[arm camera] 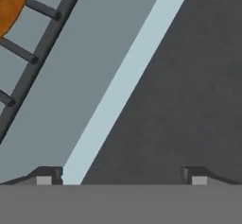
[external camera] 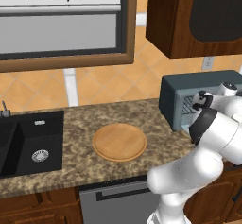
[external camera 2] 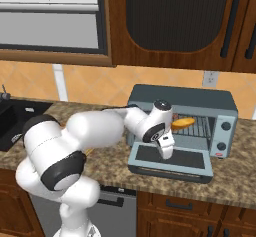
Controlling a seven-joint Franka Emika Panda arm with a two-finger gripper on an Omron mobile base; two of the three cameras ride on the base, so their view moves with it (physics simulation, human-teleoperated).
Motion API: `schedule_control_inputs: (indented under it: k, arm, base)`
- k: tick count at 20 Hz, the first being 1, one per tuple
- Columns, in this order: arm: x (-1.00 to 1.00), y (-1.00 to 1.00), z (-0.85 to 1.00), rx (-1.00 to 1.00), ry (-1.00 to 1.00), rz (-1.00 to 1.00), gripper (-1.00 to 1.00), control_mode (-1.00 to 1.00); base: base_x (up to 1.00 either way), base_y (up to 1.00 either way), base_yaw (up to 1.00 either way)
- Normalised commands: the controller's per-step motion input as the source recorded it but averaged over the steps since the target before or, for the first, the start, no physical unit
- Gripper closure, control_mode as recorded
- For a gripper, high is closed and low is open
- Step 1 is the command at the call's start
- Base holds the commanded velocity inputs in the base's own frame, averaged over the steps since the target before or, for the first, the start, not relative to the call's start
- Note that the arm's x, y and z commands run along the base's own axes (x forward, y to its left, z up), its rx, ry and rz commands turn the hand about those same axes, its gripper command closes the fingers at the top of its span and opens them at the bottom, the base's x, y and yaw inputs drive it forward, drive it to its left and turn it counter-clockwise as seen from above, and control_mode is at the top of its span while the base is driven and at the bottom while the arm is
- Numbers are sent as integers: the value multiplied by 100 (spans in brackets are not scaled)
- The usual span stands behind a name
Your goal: Pick up the kebab skewer and baguette bread, and place them inside the toaster oven. Close the toaster oven door and start by setting the timer.
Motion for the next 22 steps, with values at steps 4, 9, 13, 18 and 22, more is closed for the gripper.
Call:
schedule_control_inputs:
  k: [4, 9, 13, 18, 22]
  arm:
    - [-100, -7, 6, -1, -19, 2, -100, -100]
    - [-79, 39, 15, -4, -2, 12, -100, -100]
    - [-47, 74, 0, -14, 19, 33, -100, -100]
    - [-35, 31, -12, -15, 17, 41, -100, -100]
    - [-8, 0, -22, -9, 10, 46, -100, -100]
  base:
    - [0, 0, 0]
    - [0, 0, 0]
    - [0, 0, 0]
    - [0, 0, 0]
    - [0, 0, 0]
